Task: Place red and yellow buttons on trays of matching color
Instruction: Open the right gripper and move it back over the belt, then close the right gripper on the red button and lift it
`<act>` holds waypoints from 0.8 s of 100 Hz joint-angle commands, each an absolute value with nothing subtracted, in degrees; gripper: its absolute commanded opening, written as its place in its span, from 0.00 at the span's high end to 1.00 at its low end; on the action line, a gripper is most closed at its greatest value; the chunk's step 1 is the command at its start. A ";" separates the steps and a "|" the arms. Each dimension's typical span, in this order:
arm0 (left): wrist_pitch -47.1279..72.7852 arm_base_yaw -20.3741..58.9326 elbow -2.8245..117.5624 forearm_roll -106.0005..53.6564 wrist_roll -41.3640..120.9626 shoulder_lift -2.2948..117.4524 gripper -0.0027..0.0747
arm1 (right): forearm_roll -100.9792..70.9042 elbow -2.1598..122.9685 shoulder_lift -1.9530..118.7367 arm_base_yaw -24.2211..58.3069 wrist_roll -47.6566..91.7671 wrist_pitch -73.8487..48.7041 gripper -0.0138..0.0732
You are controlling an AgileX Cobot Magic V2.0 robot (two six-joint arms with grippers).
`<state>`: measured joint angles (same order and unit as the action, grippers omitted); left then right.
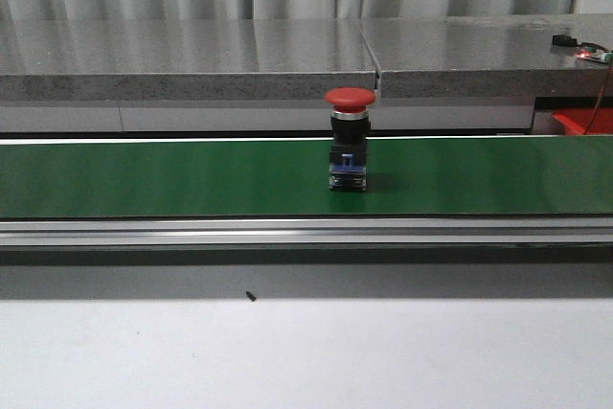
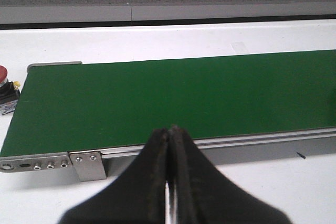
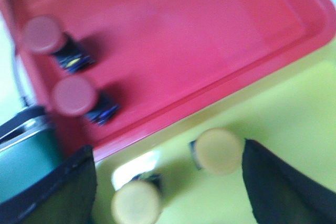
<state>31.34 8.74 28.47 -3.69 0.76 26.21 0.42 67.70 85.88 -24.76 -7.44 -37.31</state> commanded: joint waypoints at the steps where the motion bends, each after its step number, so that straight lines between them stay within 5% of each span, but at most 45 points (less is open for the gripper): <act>1: 26.91 9.26 30.05 -3.89 0.35 26.37 0.99 | 1.34 69.10 82.11 -22.36 -6.91 -38.19 0.19; 80: 26.91 9.26 30.05 -3.89 0.35 26.37 0.99 | -5.61 69.10 79.72 6.28 3.65 -48.10 0.19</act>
<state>31.34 8.74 28.47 -3.69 0.76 26.21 -4.59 67.70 81.62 4.59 2.38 -49.81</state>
